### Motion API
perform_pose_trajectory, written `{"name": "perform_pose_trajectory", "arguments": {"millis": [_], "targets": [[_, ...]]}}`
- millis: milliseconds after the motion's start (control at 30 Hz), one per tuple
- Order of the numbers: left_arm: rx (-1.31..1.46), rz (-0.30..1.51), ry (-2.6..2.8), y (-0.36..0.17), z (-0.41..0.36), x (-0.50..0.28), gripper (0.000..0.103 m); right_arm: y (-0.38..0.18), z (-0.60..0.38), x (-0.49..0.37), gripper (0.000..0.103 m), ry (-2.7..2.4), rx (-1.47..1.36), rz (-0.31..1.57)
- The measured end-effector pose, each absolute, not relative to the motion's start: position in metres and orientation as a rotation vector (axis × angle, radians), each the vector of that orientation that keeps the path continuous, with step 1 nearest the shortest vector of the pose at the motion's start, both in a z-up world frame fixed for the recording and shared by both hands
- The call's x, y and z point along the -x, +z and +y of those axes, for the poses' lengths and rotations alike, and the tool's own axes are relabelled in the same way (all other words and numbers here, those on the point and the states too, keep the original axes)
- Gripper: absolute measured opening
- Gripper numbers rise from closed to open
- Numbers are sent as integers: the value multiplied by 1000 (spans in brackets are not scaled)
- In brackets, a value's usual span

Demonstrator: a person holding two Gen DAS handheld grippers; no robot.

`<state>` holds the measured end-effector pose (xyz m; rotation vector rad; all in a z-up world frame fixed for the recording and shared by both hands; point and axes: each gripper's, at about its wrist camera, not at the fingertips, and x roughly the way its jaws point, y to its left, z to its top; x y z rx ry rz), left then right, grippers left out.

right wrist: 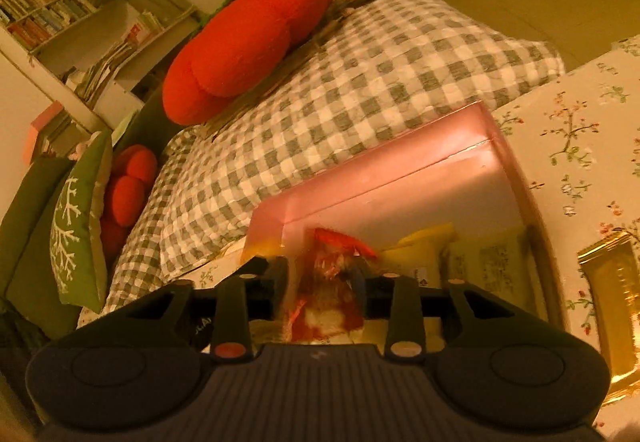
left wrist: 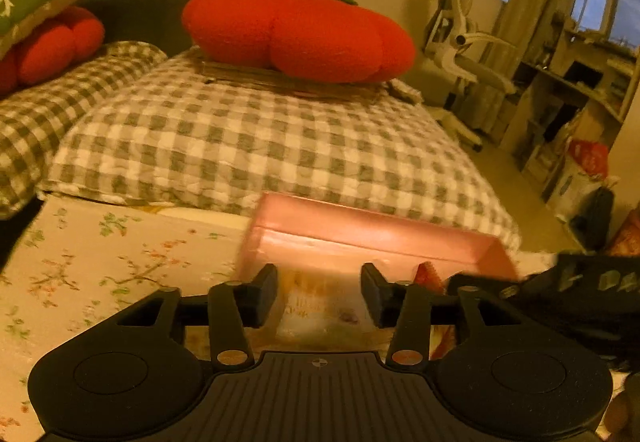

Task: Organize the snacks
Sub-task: 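Carry both packets into the pink box and open both tools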

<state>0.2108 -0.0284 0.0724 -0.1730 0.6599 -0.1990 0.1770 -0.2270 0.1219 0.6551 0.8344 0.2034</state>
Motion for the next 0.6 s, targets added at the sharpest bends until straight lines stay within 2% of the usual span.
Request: {"name": "perform_pose_trajectory", "arguments": {"millis": [67, 200, 300, 600], "targets": [[201, 651, -186, 77, -19, -208, 50, 124, -234, -176, 50, 183, -659, 823], [274, 638, -159, 92, -3, -195, 55, 133, -247, -166, 51, 148, -704, 796], [291, 629, -151, 105, 0, -178, 60, 146, -248, -153, 57, 154, -704, 773], [208, 760, -108, 107, -8, -113, 70, 187, -237, -97, 83, 157, -531, 720]]}}
